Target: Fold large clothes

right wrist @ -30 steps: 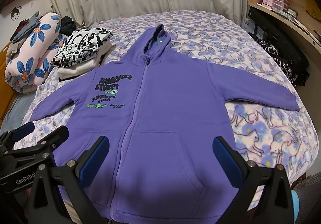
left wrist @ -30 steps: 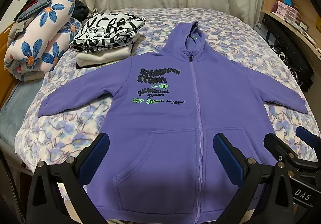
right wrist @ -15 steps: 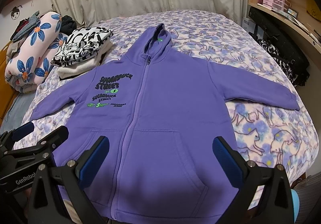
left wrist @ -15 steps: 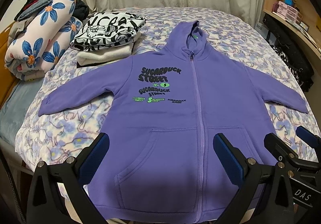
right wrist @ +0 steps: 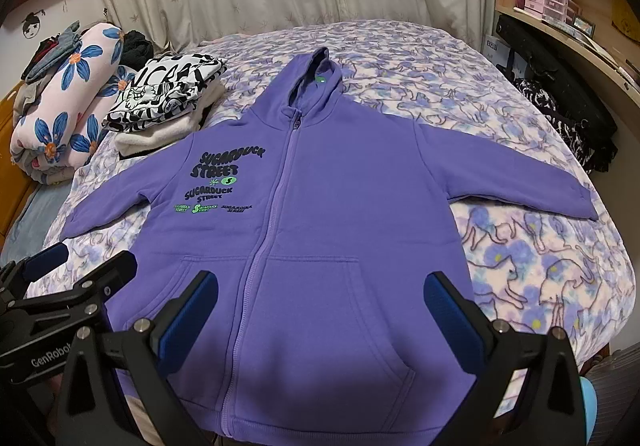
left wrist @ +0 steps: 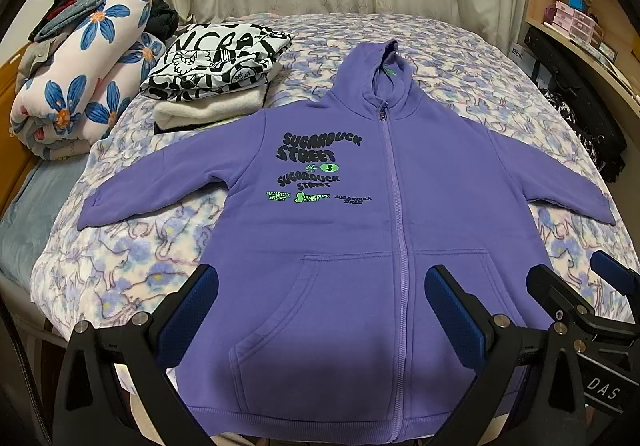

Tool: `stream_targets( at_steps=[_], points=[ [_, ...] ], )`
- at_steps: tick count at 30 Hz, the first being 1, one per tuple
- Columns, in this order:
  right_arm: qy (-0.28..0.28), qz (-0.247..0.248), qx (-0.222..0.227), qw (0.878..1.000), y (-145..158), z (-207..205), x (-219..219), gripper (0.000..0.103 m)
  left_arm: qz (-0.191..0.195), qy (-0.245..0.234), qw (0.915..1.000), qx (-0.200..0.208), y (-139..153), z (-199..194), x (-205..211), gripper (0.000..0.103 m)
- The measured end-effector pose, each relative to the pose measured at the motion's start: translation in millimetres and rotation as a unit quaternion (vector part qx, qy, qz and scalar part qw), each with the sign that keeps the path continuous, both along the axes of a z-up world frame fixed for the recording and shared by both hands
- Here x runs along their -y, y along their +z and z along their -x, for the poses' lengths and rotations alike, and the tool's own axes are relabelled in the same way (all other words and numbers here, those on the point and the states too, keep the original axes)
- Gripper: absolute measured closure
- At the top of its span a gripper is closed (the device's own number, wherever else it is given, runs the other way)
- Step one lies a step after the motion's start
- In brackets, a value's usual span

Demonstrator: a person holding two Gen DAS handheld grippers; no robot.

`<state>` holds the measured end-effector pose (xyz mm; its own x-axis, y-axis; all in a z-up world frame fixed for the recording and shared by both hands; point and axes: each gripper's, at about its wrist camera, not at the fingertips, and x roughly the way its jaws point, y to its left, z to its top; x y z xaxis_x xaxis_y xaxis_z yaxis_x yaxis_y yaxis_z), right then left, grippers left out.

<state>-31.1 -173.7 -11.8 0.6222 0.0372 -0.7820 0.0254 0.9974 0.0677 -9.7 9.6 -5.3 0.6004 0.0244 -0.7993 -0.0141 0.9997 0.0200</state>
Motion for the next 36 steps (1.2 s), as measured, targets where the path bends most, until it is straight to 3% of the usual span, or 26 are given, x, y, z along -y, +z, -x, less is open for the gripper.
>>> stream_targets(
  at_steps=[36],
  points=[
    [0.000, -0.004, -0.002, 1.000, -5.7, -6.0, 2.1, 0.000, -0.001, 0.000, 1.0000, -0.002, 0.3, 1.2, -1.0, 0.001]
  ],
)
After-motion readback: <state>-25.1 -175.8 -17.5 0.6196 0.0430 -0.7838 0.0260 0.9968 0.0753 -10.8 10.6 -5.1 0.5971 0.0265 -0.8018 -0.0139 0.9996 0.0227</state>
